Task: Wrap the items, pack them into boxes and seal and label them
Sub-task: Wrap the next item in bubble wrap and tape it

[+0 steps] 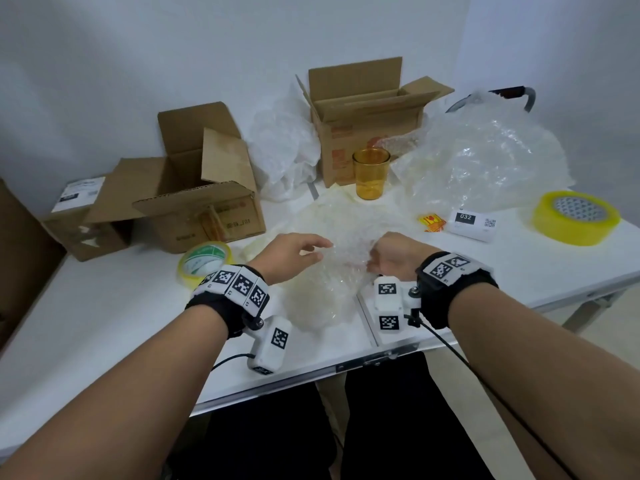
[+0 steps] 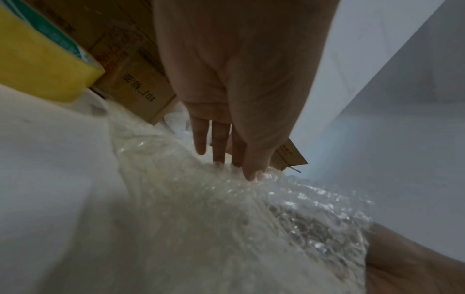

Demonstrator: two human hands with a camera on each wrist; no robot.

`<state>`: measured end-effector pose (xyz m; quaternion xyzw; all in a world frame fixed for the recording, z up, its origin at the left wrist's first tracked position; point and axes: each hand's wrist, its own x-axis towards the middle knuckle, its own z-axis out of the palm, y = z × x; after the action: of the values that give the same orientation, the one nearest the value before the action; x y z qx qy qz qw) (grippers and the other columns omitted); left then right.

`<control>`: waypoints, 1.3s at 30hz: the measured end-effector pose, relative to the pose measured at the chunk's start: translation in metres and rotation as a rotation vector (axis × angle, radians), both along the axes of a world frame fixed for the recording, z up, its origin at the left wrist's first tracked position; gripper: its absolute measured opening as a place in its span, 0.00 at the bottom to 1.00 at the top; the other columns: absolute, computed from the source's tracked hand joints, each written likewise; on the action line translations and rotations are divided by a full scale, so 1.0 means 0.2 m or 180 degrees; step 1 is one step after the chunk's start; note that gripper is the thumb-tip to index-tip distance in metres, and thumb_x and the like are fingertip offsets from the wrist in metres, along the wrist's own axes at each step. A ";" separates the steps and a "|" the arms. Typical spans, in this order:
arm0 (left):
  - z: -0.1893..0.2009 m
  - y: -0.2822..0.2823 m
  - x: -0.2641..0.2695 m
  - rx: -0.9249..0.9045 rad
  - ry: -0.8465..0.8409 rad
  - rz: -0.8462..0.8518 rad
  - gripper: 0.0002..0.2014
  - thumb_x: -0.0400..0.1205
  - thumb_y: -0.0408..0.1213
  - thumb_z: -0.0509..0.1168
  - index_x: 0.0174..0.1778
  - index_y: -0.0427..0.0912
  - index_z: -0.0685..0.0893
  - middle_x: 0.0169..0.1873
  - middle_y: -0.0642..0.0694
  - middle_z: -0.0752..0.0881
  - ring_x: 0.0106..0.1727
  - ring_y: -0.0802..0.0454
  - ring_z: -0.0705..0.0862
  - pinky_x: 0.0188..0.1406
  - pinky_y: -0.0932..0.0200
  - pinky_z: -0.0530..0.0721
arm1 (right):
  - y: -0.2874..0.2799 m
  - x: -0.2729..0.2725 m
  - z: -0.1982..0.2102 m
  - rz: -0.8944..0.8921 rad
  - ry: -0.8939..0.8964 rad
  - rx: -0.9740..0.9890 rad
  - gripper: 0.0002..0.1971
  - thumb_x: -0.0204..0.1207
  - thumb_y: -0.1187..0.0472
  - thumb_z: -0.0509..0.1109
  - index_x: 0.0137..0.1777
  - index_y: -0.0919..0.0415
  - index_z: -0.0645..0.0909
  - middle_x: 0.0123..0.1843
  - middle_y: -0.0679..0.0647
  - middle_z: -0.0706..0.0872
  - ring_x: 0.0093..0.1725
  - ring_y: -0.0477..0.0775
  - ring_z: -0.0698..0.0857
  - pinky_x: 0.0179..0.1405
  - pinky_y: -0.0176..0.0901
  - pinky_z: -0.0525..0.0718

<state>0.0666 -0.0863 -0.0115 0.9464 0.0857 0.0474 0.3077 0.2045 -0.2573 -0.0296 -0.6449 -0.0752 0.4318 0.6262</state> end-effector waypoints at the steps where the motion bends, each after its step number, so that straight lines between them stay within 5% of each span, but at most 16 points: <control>1: 0.00 -0.01 0.01 -0.0019 -0.0110 0.0055 0.11 0.84 0.37 0.67 0.61 0.48 0.88 0.50 0.60 0.85 0.55 0.59 0.84 0.57 0.68 0.77 | -0.01 0.00 -0.01 -0.0078 -0.0071 -0.0133 0.13 0.82 0.80 0.51 0.49 0.70 0.77 0.44 0.61 0.81 0.34 0.57 0.81 0.37 0.45 0.90; 3: -0.01 -0.03 0.02 -0.0108 -0.0306 0.0182 0.08 0.83 0.36 0.68 0.55 0.44 0.90 0.45 0.58 0.86 0.51 0.56 0.85 0.58 0.64 0.80 | -0.01 0.00 -0.03 -0.0192 -0.0254 -0.0378 0.12 0.81 0.81 0.55 0.48 0.69 0.78 0.52 0.61 0.81 0.36 0.56 0.81 0.29 0.42 0.88; 6: -0.01 -0.04 0.03 -0.0233 -0.0431 0.0290 0.06 0.84 0.36 0.68 0.52 0.45 0.90 0.45 0.57 0.87 0.50 0.59 0.84 0.54 0.71 0.79 | 0.01 -0.01 -0.05 -0.0384 -0.0247 -0.0291 0.11 0.82 0.78 0.57 0.55 0.72 0.80 0.56 0.65 0.85 0.42 0.58 0.85 0.36 0.44 0.87; 8: -0.02 -0.04 0.03 -0.0409 -0.0496 0.0342 0.04 0.84 0.37 0.67 0.49 0.47 0.88 0.45 0.57 0.88 0.50 0.61 0.84 0.48 0.78 0.75 | 0.02 -0.03 -0.05 -0.0157 -0.0245 -0.0122 0.15 0.83 0.72 0.60 0.67 0.73 0.78 0.60 0.65 0.86 0.48 0.59 0.87 0.43 0.46 0.88; 10: -0.01 -0.04 0.03 -0.0573 -0.0629 0.0382 0.04 0.84 0.37 0.67 0.48 0.49 0.87 0.46 0.57 0.88 0.50 0.61 0.84 0.47 0.78 0.75 | 0.04 -0.06 -0.05 0.0188 -0.0205 -0.0049 0.17 0.83 0.67 0.64 0.70 0.70 0.78 0.59 0.62 0.87 0.51 0.59 0.87 0.48 0.49 0.87; 13: 0.00 -0.03 0.03 -0.0628 -0.0707 0.0424 0.04 0.84 0.36 0.67 0.48 0.50 0.87 0.46 0.57 0.89 0.51 0.61 0.85 0.49 0.77 0.76 | 0.05 -0.10 -0.01 0.0564 -0.0068 -0.0047 0.09 0.82 0.63 0.66 0.59 0.64 0.82 0.46 0.58 0.88 0.44 0.59 0.86 0.41 0.49 0.86; 16: 0.00 -0.02 0.02 -0.0533 -0.0562 0.0405 0.04 0.84 0.37 0.67 0.49 0.47 0.88 0.47 0.57 0.88 0.51 0.62 0.84 0.46 0.80 0.74 | 0.03 -0.11 0.02 0.0005 0.0191 -0.0114 0.12 0.84 0.71 0.54 0.45 0.63 0.79 0.34 0.58 0.82 0.33 0.58 0.80 0.32 0.50 0.81; 19: -0.04 -0.01 0.01 -0.0408 -0.0396 0.0334 0.06 0.84 0.37 0.68 0.53 0.44 0.89 0.50 0.54 0.89 0.54 0.61 0.85 0.50 0.76 0.76 | 0.01 -0.08 0.00 -0.0387 0.0405 -0.0043 0.19 0.79 0.76 0.45 0.46 0.59 0.76 0.35 0.57 0.74 0.29 0.57 0.74 0.25 0.46 0.77; 23: -0.04 -0.01 0.01 -0.0453 -0.0381 0.0360 0.06 0.84 0.37 0.68 0.53 0.44 0.89 0.50 0.54 0.90 0.54 0.60 0.85 0.51 0.76 0.76 | -0.01 -0.09 0.01 -0.0429 0.0642 0.0107 0.15 0.81 0.70 0.47 0.41 0.58 0.74 0.35 0.56 0.72 0.25 0.54 0.73 0.24 0.40 0.73; 26: -0.03 -0.01 0.02 -0.0511 -0.0427 0.0423 0.05 0.83 0.38 0.69 0.52 0.45 0.89 0.48 0.56 0.89 0.53 0.60 0.85 0.49 0.77 0.74 | 0.02 -0.11 0.04 -0.0210 0.0645 0.0306 0.13 0.73 0.65 0.59 0.56 0.62 0.78 0.57 0.60 0.81 0.45 0.61 0.81 0.35 0.45 0.84; 28: -0.02 -0.01 0.02 -0.0551 -0.0475 0.0482 0.04 0.83 0.38 0.69 0.50 0.47 0.89 0.46 0.57 0.89 0.53 0.59 0.85 0.46 0.78 0.74 | 0.04 -0.13 0.07 -0.0130 0.0628 0.0304 0.14 0.76 0.62 0.56 0.61 0.61 0.75 0.62 0.61 0.79 0.54 0.62 0.78 0.42 0.48 0.84; 31: -0.01 -0.02 0.03 -0.0547 -0.0444 0.0499 0.04 0.83 0.38 0.69 0.50 0.49 0.89 0.47 0.56 0.89 0.53 0.59 0.86 0.48 0.75 0.76 | 0.05 -0.09 0.05 -0.0149 0.0657 0.0408 0.14 0.83 0.60 0.51 0.53 0.62 0.79 0.49 0.61 0.85 0.44 0.61 0.82 0.42 0.48 0.82; 34: -0.01 -0.03 0.04 -0.0432 -0.0167 0.0316 0.09 0.85 0.38 0.65 0.57 0.53 0.87 0.51 0.55 0.89 0.54 0.58 0.86 0.55 0.64 0.83 | 0.03 -0.08 0.02 -0.0594 0.0716 0.0457 0.10 0.77 0.59 0.57 0.46 0.58 0.80 0.44 0.59 0.84 0.39 0.60 0.81 0.39 0.46 0.81; 37: -0.02 -0.02 0.07 -0.0189 -0.0017 0.0333 0.14 0.87 0.35 0.58 0.62 0.54 0.84 0.51 0.53 0.89 0.50 0.53 0.87 0.43 0.60 0.85 | -0.02 -0.04 0.01 -0.0928 0.0649 0.0309 0.08 0.73 0.62 0.58 0.35 0.57 0.75 0.36 0.57 0.78 0.31 0.58 0.76 0.32 0.44 0.76; 39: -0.03 0.02 0.10 0.0204 -0.0287 0.0599 0.14 0.87 0.34 0.57 0.62 0.50 0.85 0.52 0.48 0.87 0.51 0.49 0.84 0.46 0.60 0.83 | -0.08 -0.03 0.04 -0.0619 0.0466 0.0036 0.11 0.77 0.67 0.56 0.35 0.60 0.76 0.33 0.59 0.79 0.30 0.59 0.75 0.30 0.45 0.78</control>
<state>0.0863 -0.0819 -0.0182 0.9405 0.1587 0.1213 0.2750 0.1975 -0.2733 -0.0215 -0.6123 0.0311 0.4145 0.6725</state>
